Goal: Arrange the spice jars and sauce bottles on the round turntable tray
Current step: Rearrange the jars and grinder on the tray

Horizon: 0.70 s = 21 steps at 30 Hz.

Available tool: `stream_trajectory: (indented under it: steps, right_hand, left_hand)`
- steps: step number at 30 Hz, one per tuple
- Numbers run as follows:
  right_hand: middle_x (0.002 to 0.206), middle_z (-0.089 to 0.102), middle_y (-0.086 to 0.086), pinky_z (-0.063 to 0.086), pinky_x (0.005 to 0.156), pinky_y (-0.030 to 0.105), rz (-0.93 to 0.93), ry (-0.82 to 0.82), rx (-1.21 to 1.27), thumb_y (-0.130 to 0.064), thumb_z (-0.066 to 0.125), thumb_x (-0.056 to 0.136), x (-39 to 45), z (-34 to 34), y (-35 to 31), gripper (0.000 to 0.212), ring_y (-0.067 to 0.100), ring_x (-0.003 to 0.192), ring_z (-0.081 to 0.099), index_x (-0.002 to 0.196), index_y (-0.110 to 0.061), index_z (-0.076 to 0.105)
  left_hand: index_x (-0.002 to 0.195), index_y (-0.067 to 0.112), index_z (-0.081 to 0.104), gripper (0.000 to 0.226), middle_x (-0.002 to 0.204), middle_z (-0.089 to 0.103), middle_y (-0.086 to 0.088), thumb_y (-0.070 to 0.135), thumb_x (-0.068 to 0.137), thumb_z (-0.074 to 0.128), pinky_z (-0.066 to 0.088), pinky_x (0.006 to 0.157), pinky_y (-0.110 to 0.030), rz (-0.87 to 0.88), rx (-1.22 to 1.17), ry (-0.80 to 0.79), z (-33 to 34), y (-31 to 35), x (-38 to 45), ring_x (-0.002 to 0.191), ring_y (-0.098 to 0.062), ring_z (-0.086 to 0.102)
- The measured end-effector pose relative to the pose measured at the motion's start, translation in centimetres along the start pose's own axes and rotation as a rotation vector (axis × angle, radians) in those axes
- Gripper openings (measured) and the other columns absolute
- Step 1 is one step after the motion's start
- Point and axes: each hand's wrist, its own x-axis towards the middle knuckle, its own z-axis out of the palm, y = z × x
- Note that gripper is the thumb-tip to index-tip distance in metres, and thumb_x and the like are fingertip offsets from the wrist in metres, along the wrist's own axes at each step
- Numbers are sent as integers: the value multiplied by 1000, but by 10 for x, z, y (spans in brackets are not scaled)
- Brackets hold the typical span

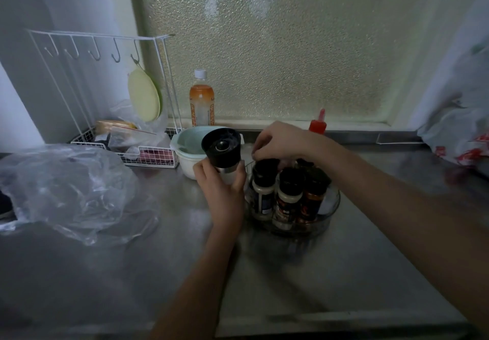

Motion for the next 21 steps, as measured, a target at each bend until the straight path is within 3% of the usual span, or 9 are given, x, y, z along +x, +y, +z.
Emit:
stream_trajectory:
  steps: [2,4,9,11,13,15,17,19,21]
  right_hand:
    - [80,66,8,51,40,21,66,-2,33,-13,63,82,-2,-12,3,14,11,44,60,95,-11,70]
    - [76,66,10,56,49,26,107,-49,28,-12,64,82,-3,-22,7,14,15,44,62,95,-9,71]
    - [101,65,5,59,65,28,85,-322,-100,-27,62,89,2,-20,4,24,22,82,67,111,-19,64]
    - [93,65,1,59,69,31,92,-267,-49,-39,53,93,6,-23,7,26,28,85,70,111,-22,59]
    - [85,68,1,56,60,23,39,-119,-67,-36,49,95,6,-31,16,23,24,75,71,100,-19,62]
    - [84,71,4,49,65,22,-57,-52,-294,-23,61,88,4,-40,26,11,13,66,63,90,-16,69]
    - [86,72,1,45,80,28,-81,-174,-502,-13,68,80,0,-37,30,13,10,70,61,91,-15,74]
    - [94,71,-1,48,73,27,-82,-269,-670,-10,63,79,-2,-27,30,22,16,81,64,98,-17,73]
    - [104,66,4,49,67,29,-90,-257,-857,-11,56,81,-2,-18,25,30,23,90,63,107,-19,68]
  left_hand:
    - [104,-4,51,37,101,37,-4,10,78,73,36,79,-26,0,21,-8,0,0,-1,95,-17,42]
    - [105,-4,51,38,102,37,-3,12,78,73,35,79,-24,4,32,-22,0,0,-2,96,-15,41]
    - [106,-4,51,41,101,38,-4,14,78,73,32,76,-21,25,26,-34,1,-3,-2,95,-3,34]
    - [104,-4,51,39,100,38,-5,12,77,74,32,75,-22,48,37,-37,0,-3,-3,93,-3,34]
    - [102,-3,52,38,99,41,-7,13,77,74,31,75,-19,70,41,-41,0,-3,-3,92,-5,36]
    - [103,-2,52,40,99,41,-6,24,78,70,31,76,-18,64,29,-49,0,-2,-3,92,-11,40]
    - [103,-1,51,46,99,39,-3,37,77,60,30,76,-17,54,12,-50,-1,-2,-3,91,-13,41]
    - [103,-1,51,49,99,39,-4,40,77,56,30,77,-16,42,-6,-58,-1,-1,-3,91,-13,40]
    - [103,-2,50,49,99,39,-5,40,77,56,29,79,-15,48,-12,-68,0,-2,-4,91,-10,39]
